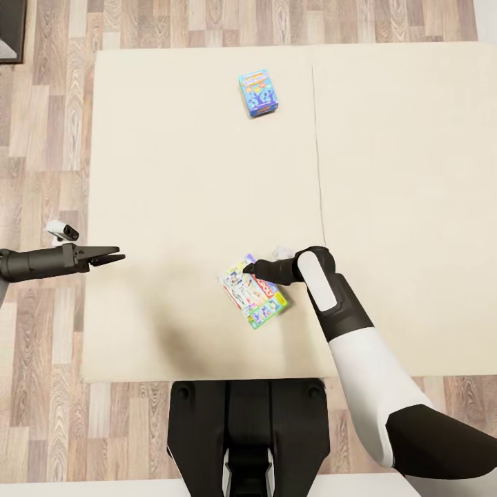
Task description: Put all the toys in the child's room - the three board games (two on the bed and one on the table), the two jigsaw puzzles on the table, and the tennis ball on the table - inside the toy box on the table in the child's room.
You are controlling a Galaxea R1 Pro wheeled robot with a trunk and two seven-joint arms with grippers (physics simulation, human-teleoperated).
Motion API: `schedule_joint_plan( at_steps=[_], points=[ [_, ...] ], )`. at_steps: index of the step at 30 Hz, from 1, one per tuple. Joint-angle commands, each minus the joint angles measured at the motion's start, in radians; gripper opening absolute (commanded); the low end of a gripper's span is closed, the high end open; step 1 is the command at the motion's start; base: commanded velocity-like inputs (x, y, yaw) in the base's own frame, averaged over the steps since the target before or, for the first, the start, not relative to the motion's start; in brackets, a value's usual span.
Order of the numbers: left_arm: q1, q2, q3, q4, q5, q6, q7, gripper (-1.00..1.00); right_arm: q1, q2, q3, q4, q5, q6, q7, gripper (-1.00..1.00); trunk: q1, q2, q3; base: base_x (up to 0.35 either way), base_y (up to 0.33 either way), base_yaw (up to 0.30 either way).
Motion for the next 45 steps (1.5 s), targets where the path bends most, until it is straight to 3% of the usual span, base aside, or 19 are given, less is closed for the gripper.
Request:
schedule_joint_plan(
  at_steps=[1,45],
  points=[
    [0.000,0.000,0.000,0.000,0.000,0.011,-0.004,1.00,0.000,0.000,0.001,-0.001,-0.010,0.002,-0.011,1.00,0.001,-0.002,-0.001,0.000,0.106,0.000],
    [0.000,0.000,0.000,0.000,0.000,0.011,-0.004,1.00,0.000,0.000,0.001,-0.001,-0.010,0.002,-0.009,1.00,0.001,-0.002,-0.001,-0.006,0.078,0.000]
  ],
)
